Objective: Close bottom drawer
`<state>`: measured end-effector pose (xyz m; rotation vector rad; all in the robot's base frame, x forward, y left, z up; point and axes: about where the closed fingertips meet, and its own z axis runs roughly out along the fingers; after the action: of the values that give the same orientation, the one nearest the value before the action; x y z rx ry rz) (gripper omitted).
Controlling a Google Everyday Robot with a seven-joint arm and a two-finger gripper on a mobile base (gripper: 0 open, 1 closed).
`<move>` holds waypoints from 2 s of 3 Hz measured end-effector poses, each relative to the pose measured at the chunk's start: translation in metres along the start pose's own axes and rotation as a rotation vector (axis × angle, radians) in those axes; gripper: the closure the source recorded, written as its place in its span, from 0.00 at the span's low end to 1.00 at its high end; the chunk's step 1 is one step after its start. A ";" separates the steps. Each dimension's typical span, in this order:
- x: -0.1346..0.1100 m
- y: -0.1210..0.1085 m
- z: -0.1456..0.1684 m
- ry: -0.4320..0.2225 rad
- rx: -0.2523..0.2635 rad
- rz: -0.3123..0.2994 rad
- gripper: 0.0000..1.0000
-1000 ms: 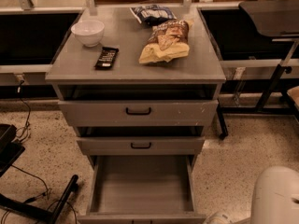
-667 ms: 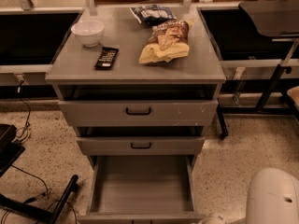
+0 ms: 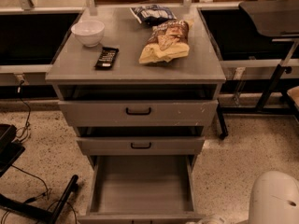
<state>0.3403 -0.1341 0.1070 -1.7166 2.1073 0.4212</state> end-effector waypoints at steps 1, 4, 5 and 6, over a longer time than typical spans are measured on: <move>-0.002 -0.012 0.019 -0.013 0.006 -0.028 1.00; 0.009 -0.048 0.039 -0.012 0.054 -0.057 1.00; 0.000 -0.071 0.037 -0.013 0.069 -0.094 1.00; 0.000 -0.070 0.037 -0.013 0.069 -0.094 1.00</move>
Offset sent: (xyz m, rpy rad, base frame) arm 0.1245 -0.0120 -0.0629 0.0206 -0.1456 0.0885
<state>0.4124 -0.1315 0.0753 -1.7606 1.9993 0.3277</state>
